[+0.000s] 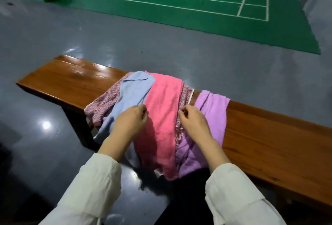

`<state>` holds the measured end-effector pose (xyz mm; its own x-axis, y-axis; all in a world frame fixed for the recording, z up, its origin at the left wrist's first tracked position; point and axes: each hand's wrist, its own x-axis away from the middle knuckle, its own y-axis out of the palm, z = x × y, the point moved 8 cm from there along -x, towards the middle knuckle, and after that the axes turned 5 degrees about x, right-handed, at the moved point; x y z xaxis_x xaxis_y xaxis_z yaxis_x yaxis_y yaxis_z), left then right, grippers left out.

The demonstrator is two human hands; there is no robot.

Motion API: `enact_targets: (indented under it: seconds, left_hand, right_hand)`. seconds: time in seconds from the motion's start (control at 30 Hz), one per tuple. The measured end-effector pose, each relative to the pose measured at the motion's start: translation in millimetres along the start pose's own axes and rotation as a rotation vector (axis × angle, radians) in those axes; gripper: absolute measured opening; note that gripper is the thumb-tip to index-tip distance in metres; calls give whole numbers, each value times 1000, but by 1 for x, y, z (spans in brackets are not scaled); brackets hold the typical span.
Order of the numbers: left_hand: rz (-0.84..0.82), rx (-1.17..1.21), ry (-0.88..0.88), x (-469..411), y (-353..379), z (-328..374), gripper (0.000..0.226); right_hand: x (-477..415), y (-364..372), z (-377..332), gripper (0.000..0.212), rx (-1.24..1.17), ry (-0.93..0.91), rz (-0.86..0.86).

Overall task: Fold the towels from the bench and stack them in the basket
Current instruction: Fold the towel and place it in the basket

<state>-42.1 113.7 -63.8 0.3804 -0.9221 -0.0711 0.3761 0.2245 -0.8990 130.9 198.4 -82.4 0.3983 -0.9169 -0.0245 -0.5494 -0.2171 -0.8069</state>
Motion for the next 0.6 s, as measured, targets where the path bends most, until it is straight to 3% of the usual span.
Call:
enact_targets:
  seconds: [0.33,0.5,0.6]
  left_hand:
    - [50,66,-79,-16,9,-32,19]
    - [81,50,-116,-15,21,-38,26]
    - [139,112,-162,-11,20,-39,20]
  right_hand:
    - [-25,38,-3,23,67,43,-36]
    - [-31,47,10,41,-48,182,-49]
    - [-34,49,13,26,-113,196,-55]
